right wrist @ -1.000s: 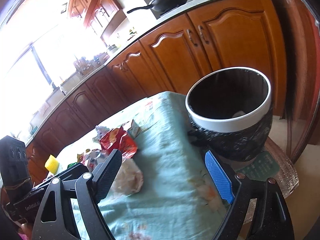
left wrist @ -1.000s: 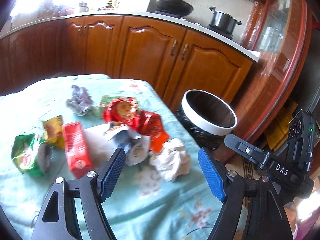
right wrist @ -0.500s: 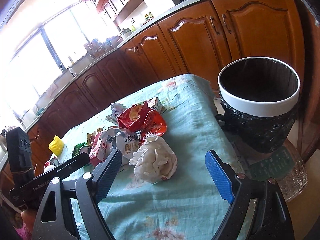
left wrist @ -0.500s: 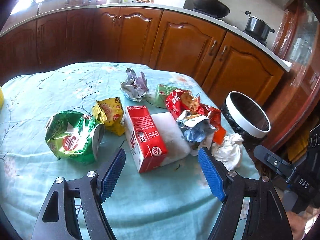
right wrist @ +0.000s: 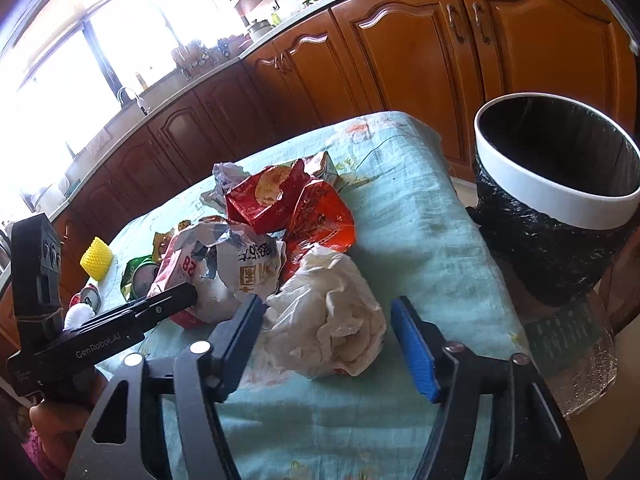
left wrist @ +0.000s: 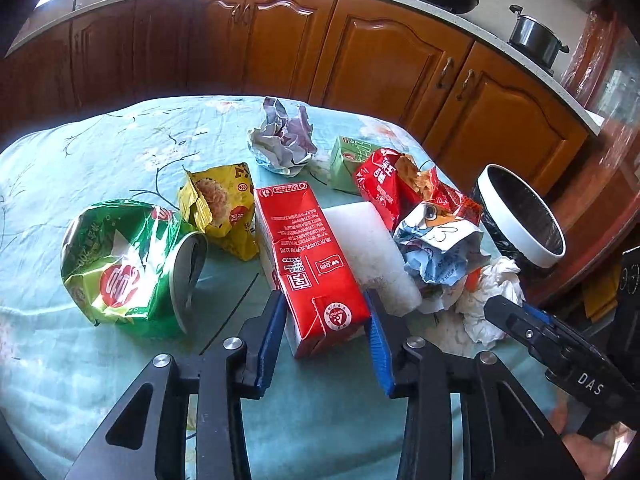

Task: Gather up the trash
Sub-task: 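Grasp the red carton with the left tool while the right tool grasps the crumpled white bag, then carry the carton and white bag over the bin and open both tools, then move both open tools back over the table trash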

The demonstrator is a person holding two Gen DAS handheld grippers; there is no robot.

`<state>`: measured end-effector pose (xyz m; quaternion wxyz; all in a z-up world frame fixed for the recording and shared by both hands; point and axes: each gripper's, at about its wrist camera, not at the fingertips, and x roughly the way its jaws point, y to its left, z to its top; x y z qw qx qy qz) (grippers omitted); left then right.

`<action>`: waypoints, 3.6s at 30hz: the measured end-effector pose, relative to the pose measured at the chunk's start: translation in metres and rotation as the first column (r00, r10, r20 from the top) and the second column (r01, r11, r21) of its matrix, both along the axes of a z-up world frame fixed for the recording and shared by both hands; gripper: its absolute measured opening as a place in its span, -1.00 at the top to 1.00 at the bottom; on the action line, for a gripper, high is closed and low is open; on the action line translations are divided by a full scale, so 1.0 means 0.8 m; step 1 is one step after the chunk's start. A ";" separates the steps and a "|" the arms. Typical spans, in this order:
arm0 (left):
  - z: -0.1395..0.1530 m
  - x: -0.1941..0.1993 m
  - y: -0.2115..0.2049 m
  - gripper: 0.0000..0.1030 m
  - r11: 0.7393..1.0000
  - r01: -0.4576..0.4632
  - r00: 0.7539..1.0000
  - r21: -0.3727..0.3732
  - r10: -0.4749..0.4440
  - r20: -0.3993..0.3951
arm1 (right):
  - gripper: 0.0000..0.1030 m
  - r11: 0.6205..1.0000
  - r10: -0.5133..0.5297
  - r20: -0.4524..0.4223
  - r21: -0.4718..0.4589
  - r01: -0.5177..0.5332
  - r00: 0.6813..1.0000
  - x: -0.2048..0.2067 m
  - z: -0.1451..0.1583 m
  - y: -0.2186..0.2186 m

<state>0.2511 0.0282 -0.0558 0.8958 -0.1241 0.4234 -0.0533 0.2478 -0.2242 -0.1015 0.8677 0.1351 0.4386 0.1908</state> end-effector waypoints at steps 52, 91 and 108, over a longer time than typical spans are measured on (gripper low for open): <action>0.084 -0.013 -0.134 0.44 0.942 0.336 0.920 -0.018 -0.324 0.221 | 0.42 0.968 -0.242 0.146 0.111 0.227 0.959 -0.048 0.073 -0.154; 0.019 0.236 -0.317 0.43 0.922 0.388 0.921 -0.012 -0.387 0.048 | 0.26 0.944 -0.321 0.048 -0.058 0.324 0.946 0.124 0.041 -0.262; 0.036 0.201 -0.289 -0.30 0.931 0.364 0.929 -0.027 -0.361 0.081 | -0.33 0.934 -0.354 0.078 0.069 0.349 0.932 0.099 0.050 -0.275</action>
